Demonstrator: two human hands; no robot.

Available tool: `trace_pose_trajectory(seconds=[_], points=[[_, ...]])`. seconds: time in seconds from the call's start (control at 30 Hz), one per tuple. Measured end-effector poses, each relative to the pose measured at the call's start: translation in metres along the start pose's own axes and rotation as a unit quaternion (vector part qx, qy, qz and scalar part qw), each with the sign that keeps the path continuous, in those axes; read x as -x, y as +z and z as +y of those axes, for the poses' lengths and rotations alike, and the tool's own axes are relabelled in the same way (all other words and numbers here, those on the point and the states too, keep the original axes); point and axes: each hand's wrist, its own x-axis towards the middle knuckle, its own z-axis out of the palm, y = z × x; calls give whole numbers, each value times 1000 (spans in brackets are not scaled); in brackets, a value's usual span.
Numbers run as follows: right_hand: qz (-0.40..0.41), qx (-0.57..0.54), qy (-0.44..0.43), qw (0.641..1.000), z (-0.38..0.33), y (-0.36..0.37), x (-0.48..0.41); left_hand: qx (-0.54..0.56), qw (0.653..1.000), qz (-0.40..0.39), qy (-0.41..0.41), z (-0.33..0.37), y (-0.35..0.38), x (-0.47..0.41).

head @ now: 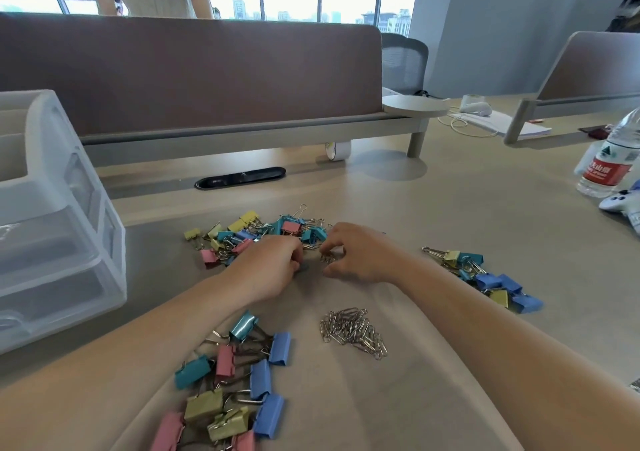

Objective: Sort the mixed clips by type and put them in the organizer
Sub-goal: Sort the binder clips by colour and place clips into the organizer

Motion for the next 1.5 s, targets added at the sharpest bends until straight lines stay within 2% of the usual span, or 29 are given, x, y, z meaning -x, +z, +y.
trace_pose_trajectory(seconds=[0.43, 1.0, 1.13, 1.23, 1.37, 1.5], points=[[23, -70, 7, 997, 4, -4, 10, -9, 1000, -2, 6, 1, 2, -1], [-105, -54, -18, 993, -12, -10, 57, 10, 1000, -8, -8, 12, 5, 6], [-130, -108, 4, 986, -9, -11, 60, 18, 1000, -9, 11, 17, 6, 9], [-97, -122, 18, 988, -6, -12, 56, 20, 1000, -7, 22, 17, 7, 9], [-17, -47, 43, 998, 5, -14, 42, 26, 999, -9, 30, 15, 6, 2], [45, -17, 86, 995, 28, -9, 21, 38, 998, -13, 38, 17, 5, -11]])
